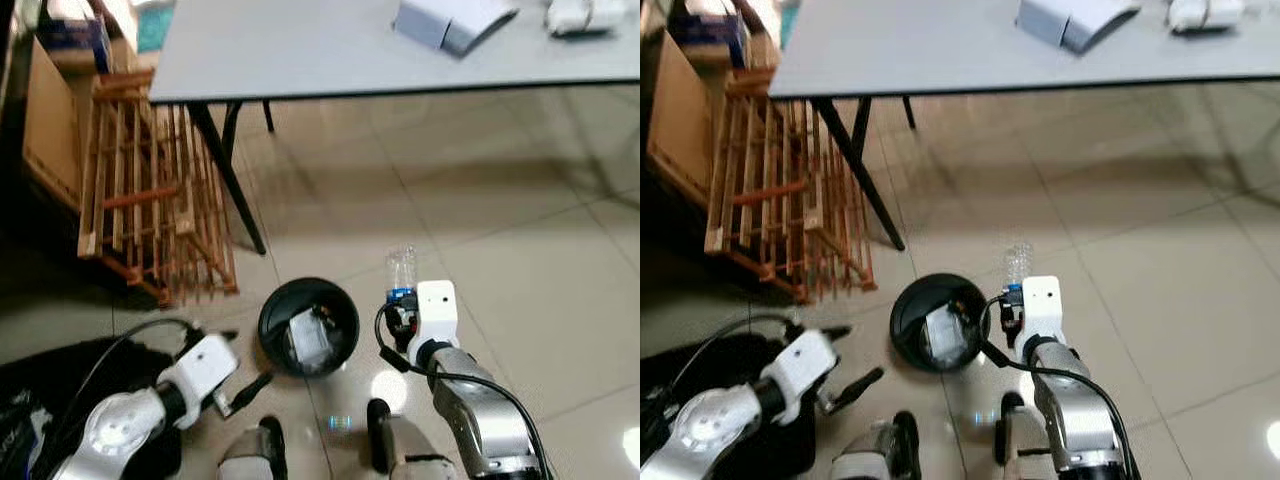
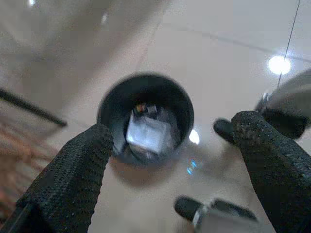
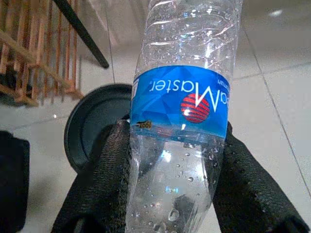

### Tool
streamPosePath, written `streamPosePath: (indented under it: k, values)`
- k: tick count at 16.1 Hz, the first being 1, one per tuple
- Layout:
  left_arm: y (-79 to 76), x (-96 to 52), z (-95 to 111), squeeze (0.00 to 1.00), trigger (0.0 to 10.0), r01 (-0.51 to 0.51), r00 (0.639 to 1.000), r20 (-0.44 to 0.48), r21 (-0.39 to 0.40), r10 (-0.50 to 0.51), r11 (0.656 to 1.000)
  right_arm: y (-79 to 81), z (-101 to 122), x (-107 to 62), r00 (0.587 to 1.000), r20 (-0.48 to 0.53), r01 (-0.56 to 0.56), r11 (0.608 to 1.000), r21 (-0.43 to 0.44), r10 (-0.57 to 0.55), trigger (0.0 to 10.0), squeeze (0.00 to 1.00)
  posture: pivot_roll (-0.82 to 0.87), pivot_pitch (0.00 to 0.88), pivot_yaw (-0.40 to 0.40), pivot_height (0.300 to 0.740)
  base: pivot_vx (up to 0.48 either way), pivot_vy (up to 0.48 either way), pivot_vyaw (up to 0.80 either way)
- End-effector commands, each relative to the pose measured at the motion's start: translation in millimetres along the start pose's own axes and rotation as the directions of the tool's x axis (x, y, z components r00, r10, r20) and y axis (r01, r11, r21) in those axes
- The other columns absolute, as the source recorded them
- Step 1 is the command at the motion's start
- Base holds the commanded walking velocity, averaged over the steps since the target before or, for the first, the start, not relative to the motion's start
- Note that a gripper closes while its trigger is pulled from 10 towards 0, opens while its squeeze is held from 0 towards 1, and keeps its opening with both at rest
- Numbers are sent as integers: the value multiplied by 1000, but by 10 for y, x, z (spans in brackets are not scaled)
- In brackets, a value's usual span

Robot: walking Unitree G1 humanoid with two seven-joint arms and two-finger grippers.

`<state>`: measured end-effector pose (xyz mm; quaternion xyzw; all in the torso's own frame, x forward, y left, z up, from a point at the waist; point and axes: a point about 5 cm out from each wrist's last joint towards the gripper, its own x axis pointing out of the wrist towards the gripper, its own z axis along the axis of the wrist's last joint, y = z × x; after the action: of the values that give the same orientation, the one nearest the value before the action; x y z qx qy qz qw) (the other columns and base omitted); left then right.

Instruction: Picking trash to rubbish bin

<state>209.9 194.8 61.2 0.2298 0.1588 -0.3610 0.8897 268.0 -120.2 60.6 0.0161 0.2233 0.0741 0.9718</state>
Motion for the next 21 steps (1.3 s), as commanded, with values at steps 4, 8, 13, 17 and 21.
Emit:
streamPosePath:
  k: [4, 8, 13, 17, 21]
  values:
    - [-15, -130, -124, 0, 10000, -25, 999, -34, -34, 24, 999, -66, -10, 52, 1000, -3, 24, 1000, -11, -24, 10000, 0, 82, 398, 70, 740, 0, 0, 0]
    - [-45, -33, -3, 0, 10000, -69, 997, 33, -149, 75, 986, -75, -32, 128, 1000, -13, 10, 1000, -21, -11, 10000, 0, 80, 392, 58, 740, 0, 0, 0]
    - [-108, -65, 15, 0, 10000, -51, 998, 32, -148, 56, 988, 11, -41, 341, 997, -57, -63, 997, -38, 61, 10000, 0, 102, 414, 64, 740, 0, 0, 0]
    - [-121, -151, 105, 0, 10000, -70, 996, 42, -154, 77, 986, 146, -101, 498, 985, -117, -132, 990, -39, 127, 10000, 0, 166, 453, 59, 740, 0, 0, 0]
    - [-154, -283, 180, 0, 10000, -83, 995, 37, -154, 90, 985, 202, -220, 592, 967, -200, -174, 982, -72, 156, 10000, 0, 210, 499, 59, 740, 0, 0, 0]
